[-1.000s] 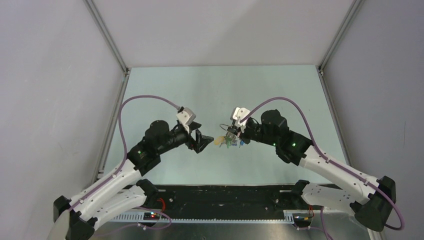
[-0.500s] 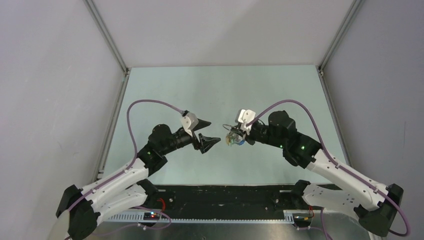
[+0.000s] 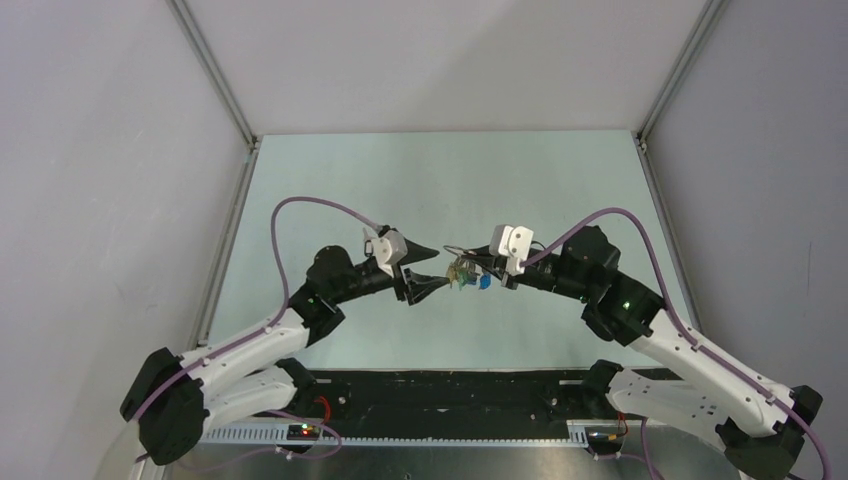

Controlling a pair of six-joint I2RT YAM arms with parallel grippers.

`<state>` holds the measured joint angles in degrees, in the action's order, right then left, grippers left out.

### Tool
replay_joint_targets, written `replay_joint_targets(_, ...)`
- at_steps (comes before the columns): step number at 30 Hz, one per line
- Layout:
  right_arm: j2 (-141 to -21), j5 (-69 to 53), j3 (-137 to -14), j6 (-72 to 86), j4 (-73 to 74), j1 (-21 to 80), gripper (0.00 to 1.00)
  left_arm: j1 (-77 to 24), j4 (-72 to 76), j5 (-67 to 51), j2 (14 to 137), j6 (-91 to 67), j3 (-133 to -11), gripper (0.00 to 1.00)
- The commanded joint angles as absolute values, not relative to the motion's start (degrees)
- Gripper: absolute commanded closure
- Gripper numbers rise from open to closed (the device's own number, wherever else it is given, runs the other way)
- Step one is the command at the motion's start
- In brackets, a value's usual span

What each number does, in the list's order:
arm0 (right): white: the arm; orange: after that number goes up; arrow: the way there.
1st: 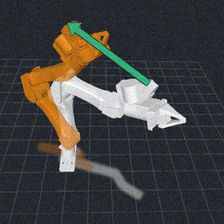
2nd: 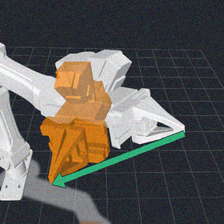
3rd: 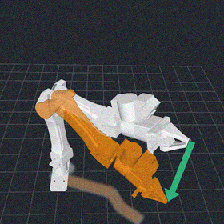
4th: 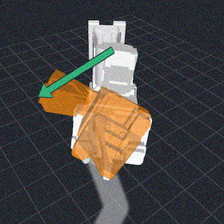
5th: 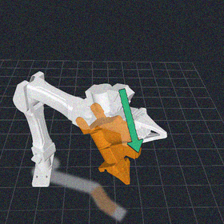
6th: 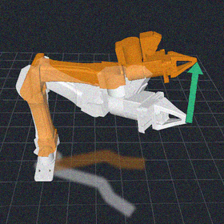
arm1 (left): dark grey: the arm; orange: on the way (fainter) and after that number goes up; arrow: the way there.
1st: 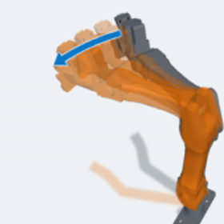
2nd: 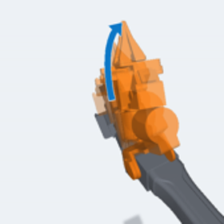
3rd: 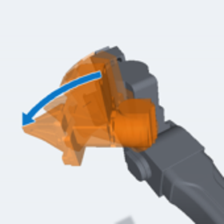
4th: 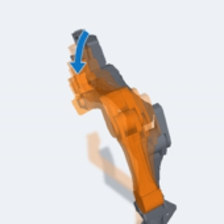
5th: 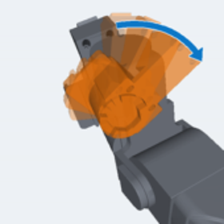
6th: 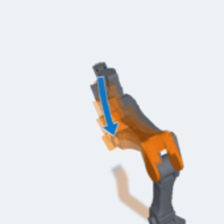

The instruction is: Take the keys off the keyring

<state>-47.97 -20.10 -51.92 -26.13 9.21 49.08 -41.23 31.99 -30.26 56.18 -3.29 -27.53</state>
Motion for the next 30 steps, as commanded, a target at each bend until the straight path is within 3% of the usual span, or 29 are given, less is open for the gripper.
replay_joint_targets(1, -46.3, -21.5, -54.8, -27.2, 3.6, 49.5, 1.00, -42.4, 35.2, -31.6, 58.2, -1.1, -28.9, 0.35)
replay_joint_targets(19, -46.5, -21.6, -54.7, -26.1, 3.5, 49.5, 1.00, -44.3, 36.9, -31.2, 64.0, -2.4, -32.1, 0.40)
replay_joint_targets(22, -46.6, -21.6, -54.8, -26.0, 3.5, 49.5, 1.00, -44.4, 37.0, -31.9, 64.8, -2.5, -32.8, 0.57)
replay_joint_targets(28, -46.8, -21.3, -54.8, -25.7, 3.8, 49.5, 1.00, -44.4, 37.1, -32.0, 66.5, -3.4, -33.6, 0.68)
replay_joint_targets(30, -46.7, -21.0, -54.8, -25.7, 3.9, 49.6, 1.00, -44.5, 37.0, -31.9, 66.8, -3.4, -33.6, 0.83)
